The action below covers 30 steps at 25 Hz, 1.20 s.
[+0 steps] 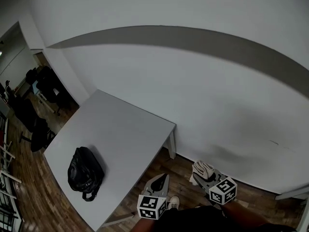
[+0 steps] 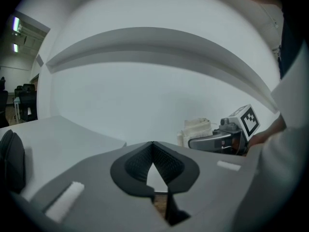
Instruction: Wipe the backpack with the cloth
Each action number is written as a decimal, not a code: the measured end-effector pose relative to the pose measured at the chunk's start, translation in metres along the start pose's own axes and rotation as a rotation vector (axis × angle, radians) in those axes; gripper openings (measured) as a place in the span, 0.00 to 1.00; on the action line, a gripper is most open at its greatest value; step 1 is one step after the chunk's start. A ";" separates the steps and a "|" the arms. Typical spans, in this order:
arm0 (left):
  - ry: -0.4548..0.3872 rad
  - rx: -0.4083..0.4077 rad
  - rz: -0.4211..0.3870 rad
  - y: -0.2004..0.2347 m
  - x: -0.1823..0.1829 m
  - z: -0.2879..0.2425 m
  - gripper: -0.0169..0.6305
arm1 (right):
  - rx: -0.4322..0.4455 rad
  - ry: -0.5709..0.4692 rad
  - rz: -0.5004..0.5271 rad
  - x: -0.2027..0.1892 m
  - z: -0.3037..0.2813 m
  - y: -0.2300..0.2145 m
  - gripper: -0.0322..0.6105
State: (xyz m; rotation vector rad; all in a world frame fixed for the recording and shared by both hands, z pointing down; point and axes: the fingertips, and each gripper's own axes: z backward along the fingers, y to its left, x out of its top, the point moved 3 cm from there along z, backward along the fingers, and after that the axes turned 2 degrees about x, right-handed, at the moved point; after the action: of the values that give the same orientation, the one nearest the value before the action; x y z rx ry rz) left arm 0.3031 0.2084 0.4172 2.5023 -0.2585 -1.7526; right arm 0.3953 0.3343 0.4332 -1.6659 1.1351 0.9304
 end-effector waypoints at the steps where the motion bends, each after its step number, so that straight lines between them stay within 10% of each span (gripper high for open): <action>1: -0.004 0.012 0.002 -0.003 0.000 0.003 0.04 | 0.015 0.003 0.003 0.000 0.001 0.001 0.21; 30: -0.022 0.332 0.131 -0.073 -0.053 0.077 0.04 | 0.323 0.107 0.057 -0.043 0.043 0.027 0.21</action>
State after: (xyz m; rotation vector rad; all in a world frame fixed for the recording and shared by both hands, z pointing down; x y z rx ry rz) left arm 0.2202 0.2925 0.4283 2.6066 -0.7555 -1.8138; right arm 0.3530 0.3819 0.4518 -1.4384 1.3341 0.6568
